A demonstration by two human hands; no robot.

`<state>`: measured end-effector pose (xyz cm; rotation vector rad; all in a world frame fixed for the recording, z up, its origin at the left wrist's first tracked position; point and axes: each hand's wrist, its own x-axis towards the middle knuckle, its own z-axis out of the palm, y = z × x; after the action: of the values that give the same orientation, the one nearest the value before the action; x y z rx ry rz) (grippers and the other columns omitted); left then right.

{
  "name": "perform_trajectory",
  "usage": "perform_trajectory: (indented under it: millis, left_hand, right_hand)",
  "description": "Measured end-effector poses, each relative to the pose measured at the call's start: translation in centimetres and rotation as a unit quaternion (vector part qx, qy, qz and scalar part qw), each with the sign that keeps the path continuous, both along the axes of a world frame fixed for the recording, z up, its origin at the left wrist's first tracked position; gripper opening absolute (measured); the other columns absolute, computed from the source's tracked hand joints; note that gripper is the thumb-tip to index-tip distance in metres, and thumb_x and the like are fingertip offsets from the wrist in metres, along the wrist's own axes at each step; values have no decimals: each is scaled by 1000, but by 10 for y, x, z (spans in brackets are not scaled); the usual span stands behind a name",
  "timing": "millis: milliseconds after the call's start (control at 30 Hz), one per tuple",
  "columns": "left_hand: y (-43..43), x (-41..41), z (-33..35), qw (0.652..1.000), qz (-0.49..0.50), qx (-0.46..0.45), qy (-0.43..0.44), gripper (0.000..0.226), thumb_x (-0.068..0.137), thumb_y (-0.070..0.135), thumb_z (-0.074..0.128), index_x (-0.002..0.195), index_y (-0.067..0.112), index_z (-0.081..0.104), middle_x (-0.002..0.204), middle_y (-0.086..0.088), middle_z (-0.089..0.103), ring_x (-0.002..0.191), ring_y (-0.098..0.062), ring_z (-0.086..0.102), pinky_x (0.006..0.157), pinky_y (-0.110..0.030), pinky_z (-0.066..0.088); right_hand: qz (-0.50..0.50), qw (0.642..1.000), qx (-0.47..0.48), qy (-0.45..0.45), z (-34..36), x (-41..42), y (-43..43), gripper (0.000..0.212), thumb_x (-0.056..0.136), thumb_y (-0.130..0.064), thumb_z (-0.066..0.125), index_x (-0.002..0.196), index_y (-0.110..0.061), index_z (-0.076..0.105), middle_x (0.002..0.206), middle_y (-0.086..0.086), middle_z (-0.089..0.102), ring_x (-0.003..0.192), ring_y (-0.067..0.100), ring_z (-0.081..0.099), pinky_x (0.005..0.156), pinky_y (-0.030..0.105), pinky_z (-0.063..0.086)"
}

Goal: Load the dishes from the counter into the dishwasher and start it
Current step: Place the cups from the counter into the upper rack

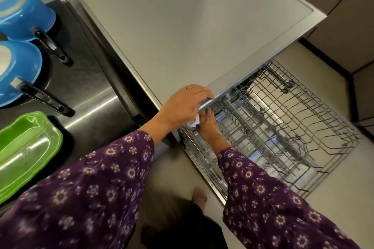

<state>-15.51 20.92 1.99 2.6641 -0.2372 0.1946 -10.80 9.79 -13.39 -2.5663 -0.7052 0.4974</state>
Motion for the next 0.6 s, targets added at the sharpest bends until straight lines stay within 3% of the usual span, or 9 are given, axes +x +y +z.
perform_trajectory:
  millis: [133, 267, 433, 600]
  left_hand:
    - [1, -7, 5, 999, 12, 46, -2, 30, 92, 14, 41, 112, 12, 62, 110, -4, 66, 100, -23, 60, 85, -36, 49]
    - [6, -47, 20, 995, 94, 15, -27, 27, 95, 21, 47, 115, 11, 62, 112, -3, 66, 103, -23, 60, 87, -37, 49]
    - [44, -152, 62, 977, 206, -25, -54, 34, 94, 34, 42, 112, 15, 63, 110, 0, 67, 101, -21, 60, 84, -36, 50]
    - [108, -298, 87, 930, 356, -16, -93, 37, 90, 42, 39, 106, 19, 63, 103, 2, 66, 96, -20, 61, 77, -33, 47]
  right_hand:
    - [12, 1000, 8, 16, 46, -14, -22, 54, 87, -5, 53, 138, -6, 36, 137, 16, 36, 118, 32, 45, 98, 41, 44]
    - [47, 999, 20, -11, 90, -45, -32, 34, 88, -11, 52, 122, -8, 52, 121, 12, 53, 98, 31, 59, 82, 46, 52]
    - [120, 993, 1, -3, 155, -115, -1, 17, 89, -22, 54, 98, -8, 58, 94, 14, 65, 87, 32, 61, 70, 39, 49]
    - [246, 968, 41, -26, 202, -220, 76, 18, 84, -29, 55, 96, -16, 60, 91, 6, 67, 88, 27, 61, 71, 36, 46]
